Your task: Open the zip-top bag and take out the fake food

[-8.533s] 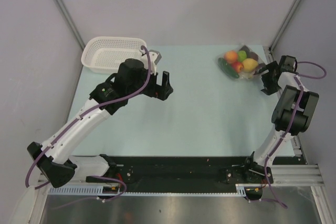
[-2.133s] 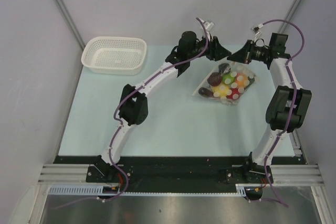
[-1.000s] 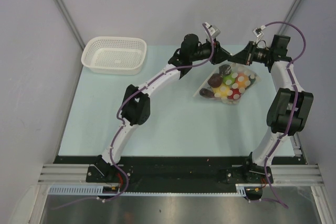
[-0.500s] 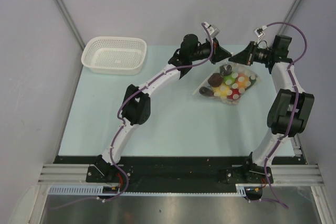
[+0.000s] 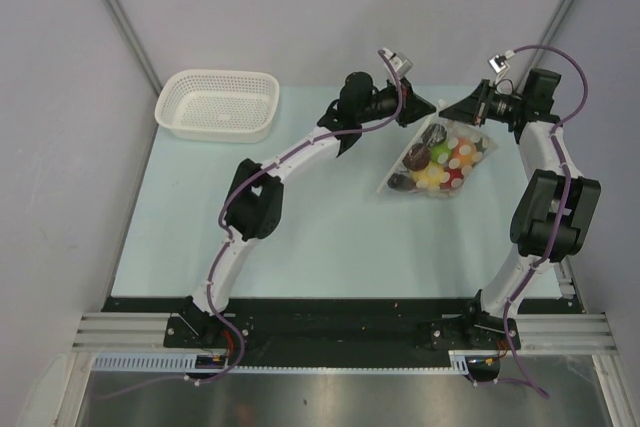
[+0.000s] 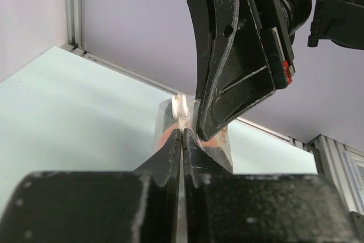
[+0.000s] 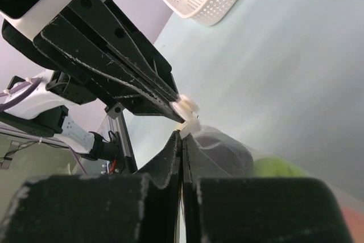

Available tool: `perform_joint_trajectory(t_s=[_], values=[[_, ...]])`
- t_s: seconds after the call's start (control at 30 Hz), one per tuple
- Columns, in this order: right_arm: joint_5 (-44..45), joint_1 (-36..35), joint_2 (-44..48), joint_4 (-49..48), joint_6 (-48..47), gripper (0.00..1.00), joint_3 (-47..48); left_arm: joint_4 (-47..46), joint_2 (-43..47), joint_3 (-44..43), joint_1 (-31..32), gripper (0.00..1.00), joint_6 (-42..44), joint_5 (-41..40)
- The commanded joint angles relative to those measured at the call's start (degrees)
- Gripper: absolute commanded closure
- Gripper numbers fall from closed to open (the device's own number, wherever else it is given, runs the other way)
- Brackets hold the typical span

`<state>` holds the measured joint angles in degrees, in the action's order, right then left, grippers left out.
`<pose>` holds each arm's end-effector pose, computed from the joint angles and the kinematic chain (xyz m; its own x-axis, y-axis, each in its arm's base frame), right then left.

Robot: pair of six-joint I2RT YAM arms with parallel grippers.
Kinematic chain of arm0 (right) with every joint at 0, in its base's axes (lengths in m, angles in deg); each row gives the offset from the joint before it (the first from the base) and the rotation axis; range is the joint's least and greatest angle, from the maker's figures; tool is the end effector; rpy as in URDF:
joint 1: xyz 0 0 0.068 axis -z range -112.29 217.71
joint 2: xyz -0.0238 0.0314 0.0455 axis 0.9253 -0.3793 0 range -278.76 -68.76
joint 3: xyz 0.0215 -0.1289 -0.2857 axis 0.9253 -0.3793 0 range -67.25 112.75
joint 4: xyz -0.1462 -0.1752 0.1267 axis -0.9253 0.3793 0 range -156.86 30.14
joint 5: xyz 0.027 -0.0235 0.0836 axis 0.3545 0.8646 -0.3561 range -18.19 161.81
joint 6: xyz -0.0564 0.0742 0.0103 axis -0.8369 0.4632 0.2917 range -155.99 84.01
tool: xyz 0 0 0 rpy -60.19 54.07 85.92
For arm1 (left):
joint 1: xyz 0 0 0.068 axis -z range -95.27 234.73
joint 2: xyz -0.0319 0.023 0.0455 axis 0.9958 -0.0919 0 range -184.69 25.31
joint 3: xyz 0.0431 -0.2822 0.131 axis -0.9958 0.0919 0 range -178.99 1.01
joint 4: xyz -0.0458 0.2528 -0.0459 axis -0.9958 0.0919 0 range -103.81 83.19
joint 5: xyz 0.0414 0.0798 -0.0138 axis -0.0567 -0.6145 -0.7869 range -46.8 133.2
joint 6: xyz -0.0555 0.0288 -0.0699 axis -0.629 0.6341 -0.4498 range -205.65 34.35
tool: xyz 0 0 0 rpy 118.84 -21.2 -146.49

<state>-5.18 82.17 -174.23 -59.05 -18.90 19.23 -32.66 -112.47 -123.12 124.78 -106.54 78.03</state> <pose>0.4425 -0.0289 0.3441 -0.6483 0.2354 -0.7240 -0.6229 0.3829 0.6822 0.4599 -0.4498 0.3332 -0.2787 -0.1481 -0.9489 0.9250 0.2243 -0.3067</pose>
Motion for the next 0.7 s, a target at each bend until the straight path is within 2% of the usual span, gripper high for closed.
perform_joint_trajectory(t_s=[0.0, 0.03, 0.13, 0.23, 0.33, 0.47, 0.67], values=[[-2.3, -0.1, 3.6, -1.4, -2.7, 1.00, 1.1, 2.9, 2.0, -3.6, -1.0, 0.84, -3.3, 4.8], [-2.4, -0.4, 3.5, -1.0, -3.3, 1.00, 1.1, 2.3, 1.3, -4.4, -1.0, 0.72, -4.2, 5.4], [-2.5, -0.8, 3.2, 0.4, -4.4, 1.00, 1.1, 0.8, 0.1, -5.3, -0.9, 0.55, -6.7, 5.9], [-2.8, -0.8, 3.2, 0.4, -4.3, 1.00, 1.0, -0.3, -0.4, -5.1, -0.9, 0.48, -7.6, 4.9], [-2.9, -0.8, 3.3, -0.3, -3.7, 1.00, 1.1, -1.2, -1.1, -5.8, -0.8, 0.43, -8.6, 3.6], [-3.3, -0.9, 3.3, -1.5, -2.4, 1.00, 1.1, 0.2, -3.0, -9.5, -0.5, 0.44, -8.6, 2.4], [-3.9, -1.0, 3.2, -3.2, -1.0, 1.00, 1.1, 0.1, -3.6, -10.0, 0.2, 0.45, -7.9, 0.1]])
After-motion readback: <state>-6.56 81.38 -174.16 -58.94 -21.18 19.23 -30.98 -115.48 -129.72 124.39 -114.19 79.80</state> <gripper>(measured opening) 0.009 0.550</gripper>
